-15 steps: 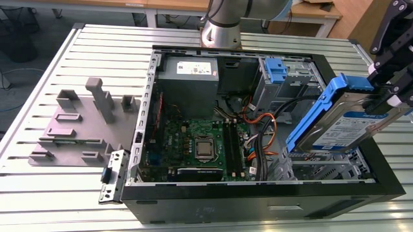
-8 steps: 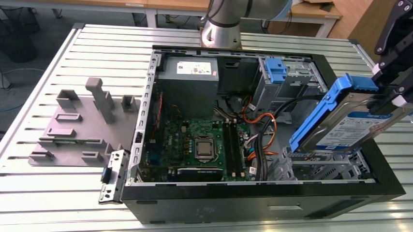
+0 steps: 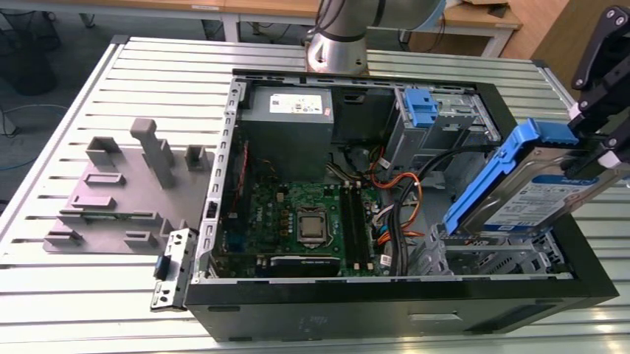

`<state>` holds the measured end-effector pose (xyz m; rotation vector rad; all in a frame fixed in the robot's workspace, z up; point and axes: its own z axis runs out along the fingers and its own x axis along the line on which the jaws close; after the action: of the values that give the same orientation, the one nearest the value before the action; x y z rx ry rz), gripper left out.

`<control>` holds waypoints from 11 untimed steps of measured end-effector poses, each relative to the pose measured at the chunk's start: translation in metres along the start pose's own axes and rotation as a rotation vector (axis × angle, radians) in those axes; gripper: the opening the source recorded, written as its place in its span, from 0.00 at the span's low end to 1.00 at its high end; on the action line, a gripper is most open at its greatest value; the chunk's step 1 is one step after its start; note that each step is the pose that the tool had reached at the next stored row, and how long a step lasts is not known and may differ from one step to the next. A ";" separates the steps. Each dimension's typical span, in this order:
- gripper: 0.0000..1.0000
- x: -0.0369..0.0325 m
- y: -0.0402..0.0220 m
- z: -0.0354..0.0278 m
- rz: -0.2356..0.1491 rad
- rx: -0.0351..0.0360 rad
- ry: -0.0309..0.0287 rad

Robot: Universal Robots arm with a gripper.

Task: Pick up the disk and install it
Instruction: 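Insert the disk into the insertion slot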

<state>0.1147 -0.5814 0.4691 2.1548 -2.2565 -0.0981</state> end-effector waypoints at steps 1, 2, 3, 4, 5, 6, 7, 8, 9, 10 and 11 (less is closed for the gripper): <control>0.35 0.0000 -0.0003 0.0013 -0.001 -0.0001 0.0000; 0.35 0.0001 -0.0006 0.0026 -0.001 -0.0001 0.0000; 0.35 0.0001 -0.0009 0.0033 -0.002 -0.0001 0.0000; 0.35 0.0001 -0.0011 0.0036 -0.002 -0.0001 0.0000; 0.35 0.0001 -0.0011 0.0035 -0.002 -0.0001 0.0001; 0.35 0.0001 -0.0011 0.0036 -0.002 -0.0001 0.0006; 0.35 0.0000 -0.0012 0.0037 -0.003 -0.0001 0.0018; 0.35 -0.0001 -0.0013 0.0037 -0.002 0.0001 0.0043; 0.35 -0.0001 -0.0018 0.0037 -0.003 0.0001 0.0050; 0.35 -0.0002 -0.0025 0.0038 -0.003 0.0001 0.0052; 0.35 -0.0004 -0.0032 0.0041 -0.003 0.0001 0.0051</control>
<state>0.1176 -0.5811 0.4648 2.1555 -2.2512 -0.0924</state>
